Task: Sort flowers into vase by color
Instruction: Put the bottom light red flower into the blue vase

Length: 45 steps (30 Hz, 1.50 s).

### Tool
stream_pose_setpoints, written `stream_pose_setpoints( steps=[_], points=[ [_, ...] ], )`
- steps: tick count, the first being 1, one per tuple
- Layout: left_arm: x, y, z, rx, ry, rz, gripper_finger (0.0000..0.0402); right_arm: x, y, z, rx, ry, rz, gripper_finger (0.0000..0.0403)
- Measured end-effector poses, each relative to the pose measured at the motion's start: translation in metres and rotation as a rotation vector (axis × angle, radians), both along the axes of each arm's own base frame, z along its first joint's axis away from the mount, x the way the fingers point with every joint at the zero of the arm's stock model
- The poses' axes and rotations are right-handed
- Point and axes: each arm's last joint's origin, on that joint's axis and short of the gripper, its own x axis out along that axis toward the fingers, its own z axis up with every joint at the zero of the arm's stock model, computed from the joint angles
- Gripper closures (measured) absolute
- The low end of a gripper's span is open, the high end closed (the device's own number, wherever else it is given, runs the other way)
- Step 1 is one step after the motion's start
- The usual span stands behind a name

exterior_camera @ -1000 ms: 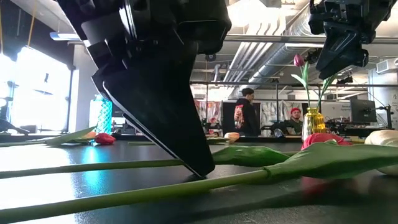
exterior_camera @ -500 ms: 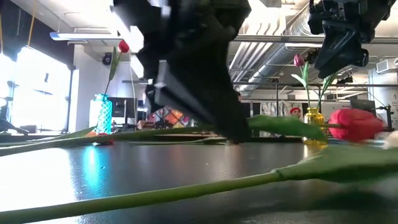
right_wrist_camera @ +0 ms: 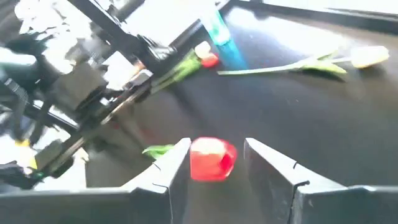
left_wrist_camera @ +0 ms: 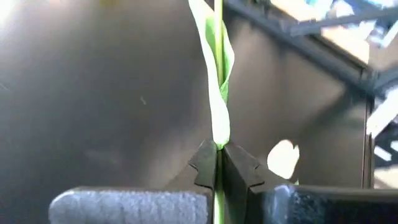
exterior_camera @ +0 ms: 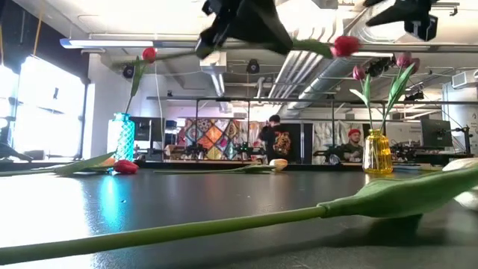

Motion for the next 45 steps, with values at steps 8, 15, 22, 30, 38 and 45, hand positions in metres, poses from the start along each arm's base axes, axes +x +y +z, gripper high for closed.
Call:
stream_pose_setpoints(
  steps=[8, 15, 22, 30, 38, 45],
  points=[
    [-0.008, 0.045, 0.049, 0.058, -0.134, 0.035, 0.0401, 0.016, 0.012, 0.008, -0.004, -0.112, 0.045, 0.0265],
    [-0.005, 0.054, 0.077, 0.104, -0.301, -0.126, 0.0401, 0.039, 0.02, 0.022, -0.04, -0.297, 0.032, 0.0265],
    [-0.002, 0.055, 0.083, 0.096, -0.373, -0.203, 0.0401, 0.048, 0.021, 0.036, -0.111, -0.432, 0.045, 0.0265],
    [0.0, 0.061, 0.084, 0.069, -0.382, -0.254, 0.0401, 0.05, 0.016, 0.035, -0.127, -0.417, 0.04, 0.0334],
    [0.0, 0.064, 0.084, 0.016, -0.383, -0.347, 0.0366, 0.055, 0.004, 0.033, -0.172, -0.381, 0.098, 0.0398],
    [-0.001, 0.065, 0.08, -0.02, -0.349, -0.404, 0.0318, 0.066, -0.009, 0.027, -0.151, -0.354, 0.266, 0.0401]
  ],
)
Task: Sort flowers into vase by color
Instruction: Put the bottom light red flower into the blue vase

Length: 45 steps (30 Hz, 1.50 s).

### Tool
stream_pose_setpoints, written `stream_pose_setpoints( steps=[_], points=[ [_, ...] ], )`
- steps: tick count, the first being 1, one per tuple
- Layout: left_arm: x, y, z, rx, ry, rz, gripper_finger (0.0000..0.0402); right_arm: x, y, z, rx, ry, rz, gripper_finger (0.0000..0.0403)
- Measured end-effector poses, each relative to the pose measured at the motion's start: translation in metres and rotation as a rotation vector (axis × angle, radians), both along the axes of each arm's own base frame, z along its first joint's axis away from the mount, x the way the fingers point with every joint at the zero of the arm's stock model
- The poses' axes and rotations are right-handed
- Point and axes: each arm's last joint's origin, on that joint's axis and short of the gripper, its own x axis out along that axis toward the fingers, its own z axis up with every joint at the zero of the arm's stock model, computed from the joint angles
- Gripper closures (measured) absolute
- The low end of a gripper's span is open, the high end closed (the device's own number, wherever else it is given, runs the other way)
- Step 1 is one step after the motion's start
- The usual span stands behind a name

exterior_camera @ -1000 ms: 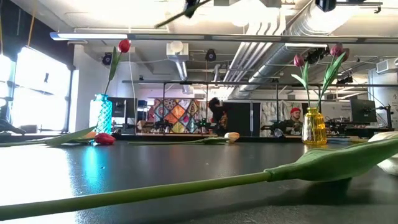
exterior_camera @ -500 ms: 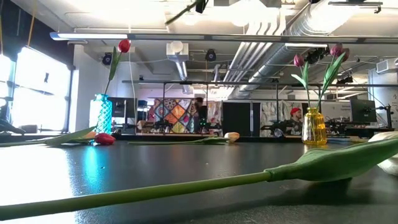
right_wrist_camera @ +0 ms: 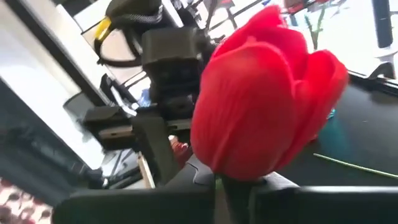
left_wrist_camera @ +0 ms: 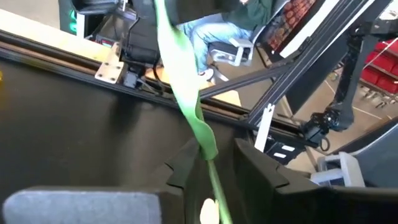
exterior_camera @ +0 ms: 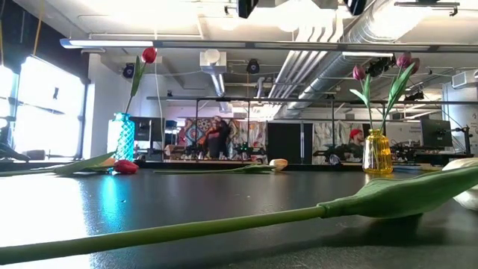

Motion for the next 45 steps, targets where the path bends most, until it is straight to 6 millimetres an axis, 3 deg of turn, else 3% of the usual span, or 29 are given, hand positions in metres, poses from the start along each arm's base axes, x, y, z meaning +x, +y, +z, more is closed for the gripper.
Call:
stream_pose_setpoints(
  steps=[10, 18, 21, 29, 33, 38, 45],
  points=[
    [0.0, 0.006, -0.002, -0.013, 0.019, -0.025, 0.0314, 0.005, -0.006, -0.003, -0.046, 0.014, 0.078, 0.0402],
    [0.001, 0.016, -0.002, -0.025, 0.026, -0.034, 0.0391, 0.005, -0.006, -0.001, -0.059, -0.007, 0.065, 0.0402],
    [0.001, 0.019, -0.002, -0.015, 0.025, -0.028, 0.0393, 0.005, -0.007, 0.0, -0.062, -0.011, 0.048, 0.04],
    [-0.003, 0.021, 0.004, 0.056, 0.004, 0.02, 0.04, 0.003, -0.01, 0.006, -0.049, -0.06, -0.06, 0.0316],
    [-0.019, 0.014, 0.02, 0.1, -0.002, 0.061, 0.0401, 0.0, -0.009, 0.011, -0.006, -0.109, -0.126, 0.0259],
    [-0.055, -0.003, 0.039, 0.239, 0.064, 0.188, 0.0401, -0.003, -0.009, 0.012, -0.003, -0.114, -0.217, 0.0203],
    [-0.117, -0.022, 0.062, 0.301, 0.021, 0.401, 0.0401, -0.004, -0.015, 0.009, -0.004, -0.079, -0.337, 0.0179]
  ],
)
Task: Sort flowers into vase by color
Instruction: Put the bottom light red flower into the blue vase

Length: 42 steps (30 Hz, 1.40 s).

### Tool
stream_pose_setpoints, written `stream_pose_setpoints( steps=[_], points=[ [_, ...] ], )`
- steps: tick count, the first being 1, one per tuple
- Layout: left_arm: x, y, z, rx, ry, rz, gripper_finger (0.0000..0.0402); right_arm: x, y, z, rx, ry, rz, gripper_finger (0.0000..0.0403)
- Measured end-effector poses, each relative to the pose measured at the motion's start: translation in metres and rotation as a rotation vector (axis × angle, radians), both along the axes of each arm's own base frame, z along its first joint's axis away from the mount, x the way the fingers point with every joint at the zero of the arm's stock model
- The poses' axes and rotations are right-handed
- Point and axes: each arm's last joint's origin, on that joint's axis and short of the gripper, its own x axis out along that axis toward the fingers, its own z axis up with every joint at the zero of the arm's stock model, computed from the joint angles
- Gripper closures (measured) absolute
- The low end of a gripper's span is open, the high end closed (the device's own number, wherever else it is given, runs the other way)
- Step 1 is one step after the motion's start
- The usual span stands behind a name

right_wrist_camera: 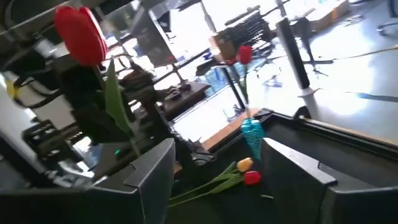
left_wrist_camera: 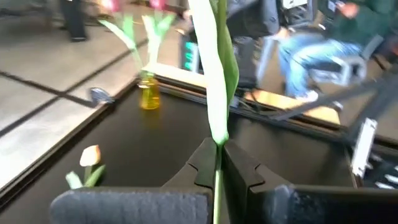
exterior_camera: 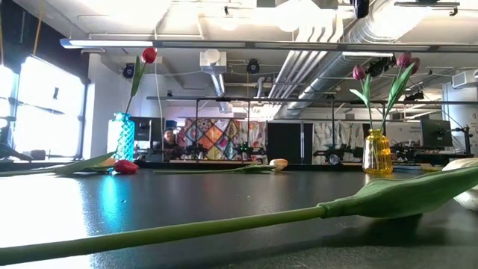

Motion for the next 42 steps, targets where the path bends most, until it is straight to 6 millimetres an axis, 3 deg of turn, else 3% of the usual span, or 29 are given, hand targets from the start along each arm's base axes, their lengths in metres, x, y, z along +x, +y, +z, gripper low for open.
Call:
stream_pose_setpoints(
  steps=[5, 12, 19, 28, 33, 42],
  points=[
    [-0.045, -0.018, -0.009, -0.03, -0.062, 0.091, 0.0401, 0.0, -0.008, -0.007, 0.017, 0.06, -0.077, 0.0179],
    [-0.102, -0.038, -0.028, 0.014, -0.069, 0.061, 0.0401, 0.0, -0.02, -0.015, 0.052, 0.125, -0.121, 0.0179],
    [-0.145, -0.028, -0.043, 0.149, -0.233, 0.315, 0.0401, 0.0, -0.03, -0.014, 0.064, 0.117, -0.122, 0.0179],
    [-0.157, 0.012, -0.073, 0.133, -0.309, 0.563, 0.0401, 0.001, -0.031, -0.013, 0.078, 0.101, -0.117, 0.0179],
    [-0.16, 0.028, -0.077, 0.164, -0.285, 0.638, 0.0401, 0.001, -0.031, -0.013, 0.098, 0.097, -0.114, 0.0179],
    [-0.154, 0.049, -0.075, 0.096, -0.179, 0.581, 0.0401, 0.001, -0.031, -0.014, 0.099, 0.101, -0.102, 0.0179]
  ],
)
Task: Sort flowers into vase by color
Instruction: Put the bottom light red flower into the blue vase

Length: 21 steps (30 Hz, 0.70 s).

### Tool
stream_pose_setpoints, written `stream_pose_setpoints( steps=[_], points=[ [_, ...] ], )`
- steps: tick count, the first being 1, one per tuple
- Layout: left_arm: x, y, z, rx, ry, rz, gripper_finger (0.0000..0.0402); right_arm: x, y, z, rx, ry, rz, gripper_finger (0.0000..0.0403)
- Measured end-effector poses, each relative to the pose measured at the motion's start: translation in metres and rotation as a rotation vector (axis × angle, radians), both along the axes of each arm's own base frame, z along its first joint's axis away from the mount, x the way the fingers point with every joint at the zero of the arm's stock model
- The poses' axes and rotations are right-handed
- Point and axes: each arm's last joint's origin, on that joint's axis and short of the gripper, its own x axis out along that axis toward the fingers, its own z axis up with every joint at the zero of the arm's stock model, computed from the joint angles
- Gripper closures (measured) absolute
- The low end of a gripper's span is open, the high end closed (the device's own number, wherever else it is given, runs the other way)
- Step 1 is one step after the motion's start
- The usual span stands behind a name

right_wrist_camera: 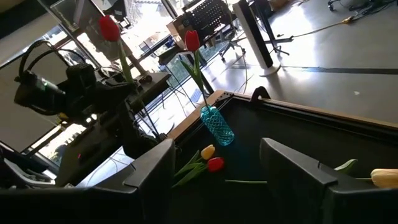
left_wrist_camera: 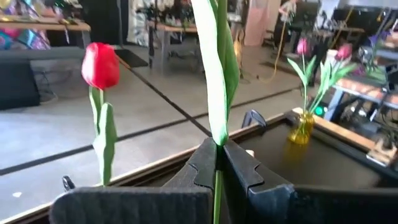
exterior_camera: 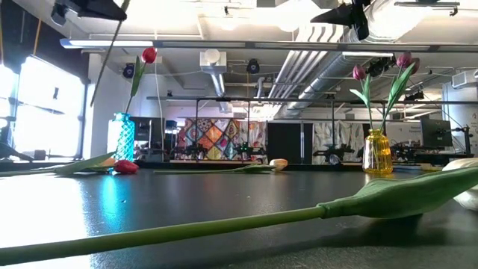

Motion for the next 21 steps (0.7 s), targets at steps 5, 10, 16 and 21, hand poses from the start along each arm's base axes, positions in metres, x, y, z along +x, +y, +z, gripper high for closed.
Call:
stream_pose_setpoints(
  steps=[5, 10, 16, 21],
  points=[
    [0.012, 0.008, 0.008, -0.006, 0.012, -0.065, 0.0401, 0.0, 0.0, 0.0, 0.001, 0.0, 0.011, 0.0179],
    [0.023, 0.016, 0.02, 0.069, 0.017, -0.141, 0.0401, 0.0, 0.001, 0.0, -0.004, 0.007, 0.03, 0.0179],
    [0.02, 0.03, 0.028, 0.133, 0.024, -0.173, 0.0401, 0.0, 0.001, -0.007, -0.03, 0.087, 0.032, 0.0179],
    [0.018, 0.046, 0.029, 0.152, 0.042, -0.23, 0.0401, 0.006, 0.001, -0.017, -0.031, 0.163, 0.034, 0.0179]
  ],
)
